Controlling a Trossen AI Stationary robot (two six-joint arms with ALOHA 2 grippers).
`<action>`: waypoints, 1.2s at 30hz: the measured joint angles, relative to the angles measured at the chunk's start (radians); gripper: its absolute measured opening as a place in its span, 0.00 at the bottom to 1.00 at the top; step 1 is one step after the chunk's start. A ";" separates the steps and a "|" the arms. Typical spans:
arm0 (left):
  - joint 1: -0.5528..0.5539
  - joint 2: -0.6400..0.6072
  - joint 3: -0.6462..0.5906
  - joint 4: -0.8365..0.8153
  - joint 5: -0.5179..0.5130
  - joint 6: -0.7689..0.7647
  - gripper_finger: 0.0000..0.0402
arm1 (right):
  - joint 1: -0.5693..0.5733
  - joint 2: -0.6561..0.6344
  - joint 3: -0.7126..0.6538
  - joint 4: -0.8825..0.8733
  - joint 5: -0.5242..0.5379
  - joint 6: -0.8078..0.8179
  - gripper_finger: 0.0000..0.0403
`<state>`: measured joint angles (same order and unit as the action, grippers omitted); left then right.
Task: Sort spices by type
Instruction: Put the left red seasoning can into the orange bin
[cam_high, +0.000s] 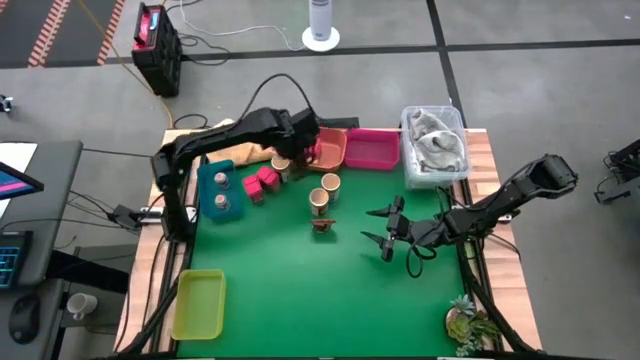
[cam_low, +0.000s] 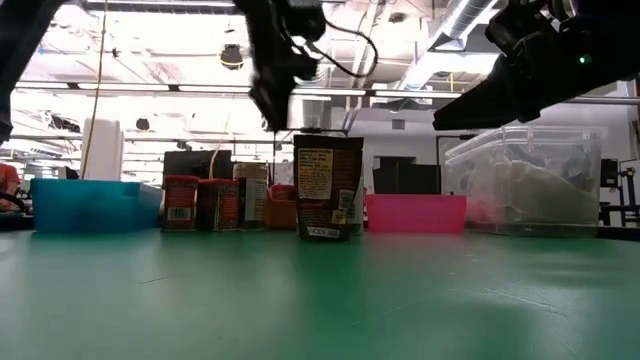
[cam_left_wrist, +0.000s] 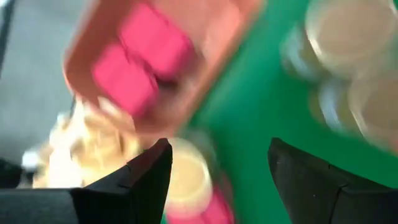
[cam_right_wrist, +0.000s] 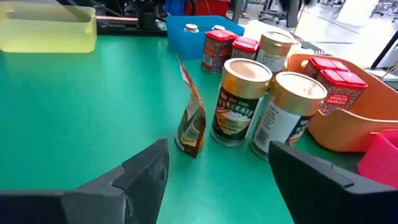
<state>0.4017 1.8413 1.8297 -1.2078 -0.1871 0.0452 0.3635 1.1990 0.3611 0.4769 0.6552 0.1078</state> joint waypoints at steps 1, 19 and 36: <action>-0.011 -0.015 0.000 -0.047 0.000 -0.004 0.63 | 0.004 0.000 0.000 0.001 0.000 0.000 0.75; -0.213 -0.086 -0.212 -0.360 -0.079 0.228 0.63 | 0.050 0.000 0.000 0.009 0.000 0.027 0.75; -0.303 -0.086 -0.505 -0.189 -0.354 0.476 0.63 | 0.049 0.000 0.000 0.014 0.000 0.034 0.75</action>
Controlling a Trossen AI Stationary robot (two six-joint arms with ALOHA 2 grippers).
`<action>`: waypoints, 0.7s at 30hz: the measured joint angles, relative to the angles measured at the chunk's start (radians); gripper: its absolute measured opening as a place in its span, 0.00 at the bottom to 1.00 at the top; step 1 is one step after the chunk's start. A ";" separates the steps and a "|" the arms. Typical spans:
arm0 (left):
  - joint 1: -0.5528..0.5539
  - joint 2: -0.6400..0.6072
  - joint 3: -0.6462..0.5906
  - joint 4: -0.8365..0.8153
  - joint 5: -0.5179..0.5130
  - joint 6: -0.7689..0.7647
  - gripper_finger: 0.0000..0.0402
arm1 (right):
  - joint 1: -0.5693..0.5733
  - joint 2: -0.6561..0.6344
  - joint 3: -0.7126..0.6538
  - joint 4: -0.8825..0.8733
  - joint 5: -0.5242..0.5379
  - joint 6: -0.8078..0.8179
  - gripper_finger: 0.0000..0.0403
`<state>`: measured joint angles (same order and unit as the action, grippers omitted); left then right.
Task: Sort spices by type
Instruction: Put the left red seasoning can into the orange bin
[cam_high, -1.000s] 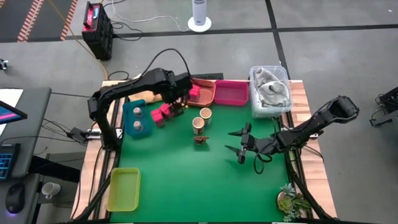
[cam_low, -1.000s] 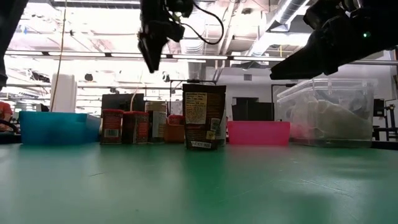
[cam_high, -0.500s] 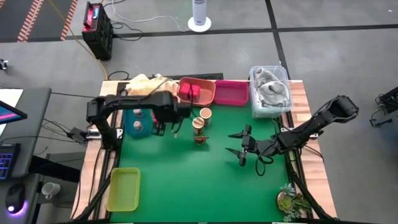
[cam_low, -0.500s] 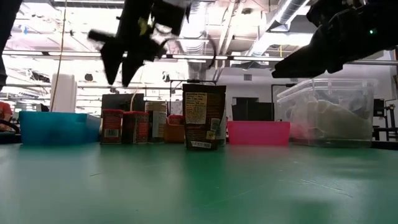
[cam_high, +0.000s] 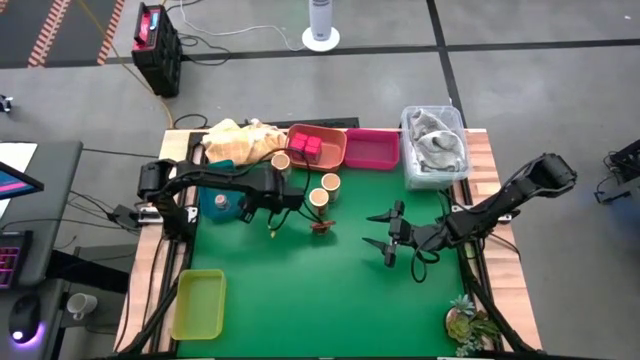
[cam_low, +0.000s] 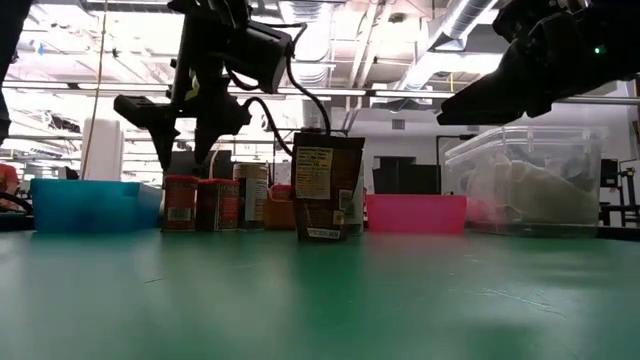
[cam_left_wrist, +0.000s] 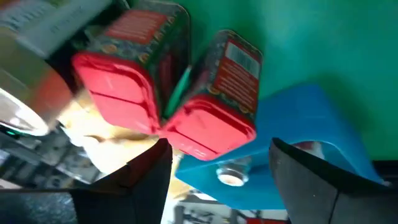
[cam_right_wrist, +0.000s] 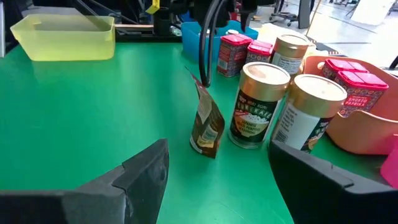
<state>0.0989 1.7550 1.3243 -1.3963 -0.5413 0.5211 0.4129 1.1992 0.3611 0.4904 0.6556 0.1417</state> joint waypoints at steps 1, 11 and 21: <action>0.000 0.000 0.000 0.002 -0.003 0.007 0.63 | 0.000 0.000 0.000 0.000 0.000 0.001 0.75; 0.008 -0.142 0.000 0.072 0.077 -0.162 0.63 | 0.000 0.000 0.000 -0.011 0.000 0.009 0.75; 0.100 -0.287 0.000 0.127 0.215 -0.979 0.63 | 0.000 0.000 0.000 -0.001 0.000 0.016 0.75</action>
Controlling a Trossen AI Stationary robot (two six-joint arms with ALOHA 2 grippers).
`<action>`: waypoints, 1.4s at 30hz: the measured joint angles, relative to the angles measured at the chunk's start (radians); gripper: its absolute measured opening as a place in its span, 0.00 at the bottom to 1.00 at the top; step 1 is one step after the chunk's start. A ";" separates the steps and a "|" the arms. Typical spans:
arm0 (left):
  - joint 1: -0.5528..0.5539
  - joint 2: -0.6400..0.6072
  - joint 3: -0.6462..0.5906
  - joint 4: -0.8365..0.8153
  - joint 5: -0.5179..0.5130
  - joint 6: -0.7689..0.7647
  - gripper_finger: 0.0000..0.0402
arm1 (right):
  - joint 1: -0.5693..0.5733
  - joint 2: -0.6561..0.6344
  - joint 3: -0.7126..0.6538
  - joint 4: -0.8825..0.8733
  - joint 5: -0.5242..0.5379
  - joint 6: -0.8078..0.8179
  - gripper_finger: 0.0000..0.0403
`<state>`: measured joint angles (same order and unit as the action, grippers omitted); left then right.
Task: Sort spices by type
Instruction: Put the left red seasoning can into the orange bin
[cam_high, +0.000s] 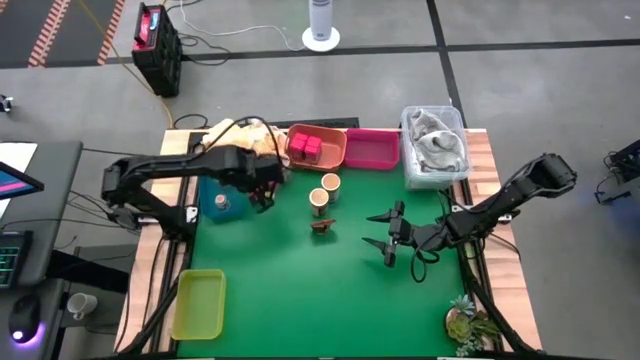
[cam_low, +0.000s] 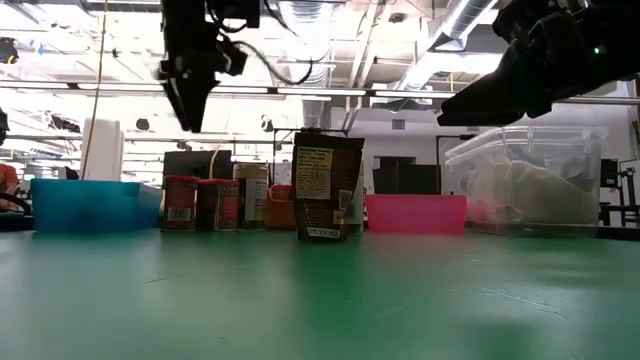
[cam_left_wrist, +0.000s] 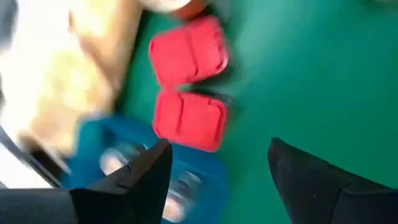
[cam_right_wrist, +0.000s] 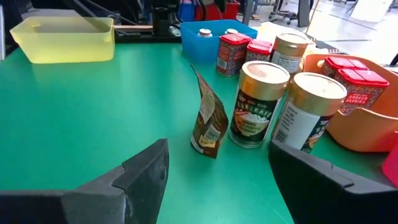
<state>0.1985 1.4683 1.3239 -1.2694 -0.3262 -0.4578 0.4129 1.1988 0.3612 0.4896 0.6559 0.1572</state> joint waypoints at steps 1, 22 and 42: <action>0.007 0.005 -0.001 -0.001 0.018 -0.079 0.63 | 0.000 0.000 0.000 0.003 0.000 0.000 0.75; 0.278 0.020 -0.230 0.293 0.063 0.004 0.63 | 0.005 0.000 0.000 0.010 0.000 -0.008 0.75; 0.203 0.023 -0.282 0.336 0.279 0.092 0.63 | 0.005 0.000 0.000 0.009 0.000 -0.008 0.75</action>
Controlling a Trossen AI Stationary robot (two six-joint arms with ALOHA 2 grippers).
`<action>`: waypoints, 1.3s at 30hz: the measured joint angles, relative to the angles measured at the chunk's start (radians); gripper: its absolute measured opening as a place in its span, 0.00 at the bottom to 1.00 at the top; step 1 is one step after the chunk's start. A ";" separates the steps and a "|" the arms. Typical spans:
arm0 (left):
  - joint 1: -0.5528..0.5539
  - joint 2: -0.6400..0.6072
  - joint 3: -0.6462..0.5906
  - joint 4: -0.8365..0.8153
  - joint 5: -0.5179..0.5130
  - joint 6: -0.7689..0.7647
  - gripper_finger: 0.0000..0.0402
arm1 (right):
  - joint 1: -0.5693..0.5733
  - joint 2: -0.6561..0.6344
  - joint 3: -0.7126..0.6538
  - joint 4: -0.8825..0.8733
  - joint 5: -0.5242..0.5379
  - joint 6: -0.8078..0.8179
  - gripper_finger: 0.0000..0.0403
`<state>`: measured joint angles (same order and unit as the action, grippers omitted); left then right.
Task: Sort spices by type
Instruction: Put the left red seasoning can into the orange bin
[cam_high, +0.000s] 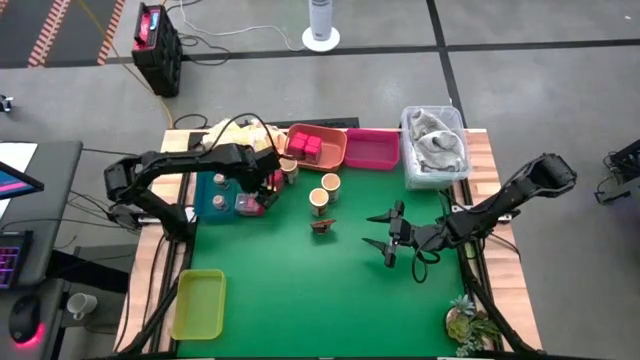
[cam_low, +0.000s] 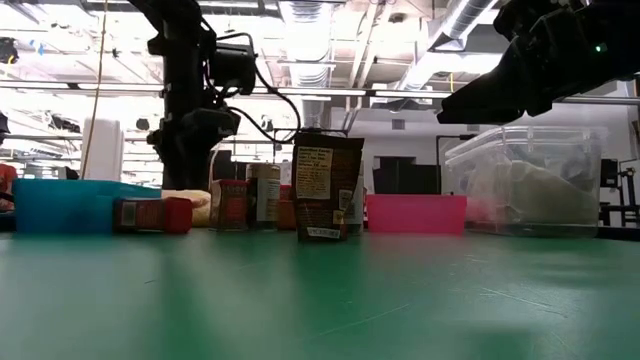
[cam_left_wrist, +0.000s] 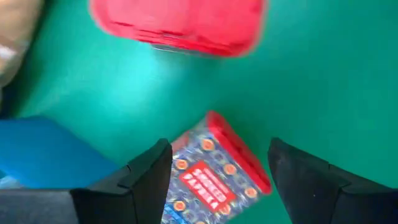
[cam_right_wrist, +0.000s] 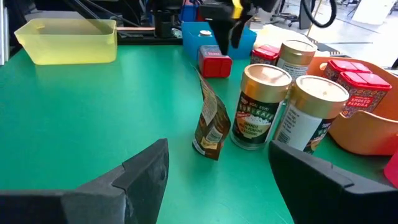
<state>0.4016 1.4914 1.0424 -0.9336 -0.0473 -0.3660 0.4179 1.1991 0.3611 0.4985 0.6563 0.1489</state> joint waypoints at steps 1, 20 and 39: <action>-0.019 0.000 0.000 -0.011 0.008 0.028 0.63 | 0.000 0.000 0.000 0.000 0.000 0.000 0.75; -0.204 0.026 0.003 -0.039 -0.128 0.352 0.71 | -0.008 0.000 0.000 0.004 0.000 0.003 0.75; -0.170 0.170 -0.013 -0.064 -0.170 0.590 0.99 | -0.008 0.000 0.000 0.003 0.000 -0.008 0.75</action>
<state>0.2319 1.6610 1.0294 -0.9980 -0.2178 0.2244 0.4099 1.1992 0.3611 0.5011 0.6559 0.1413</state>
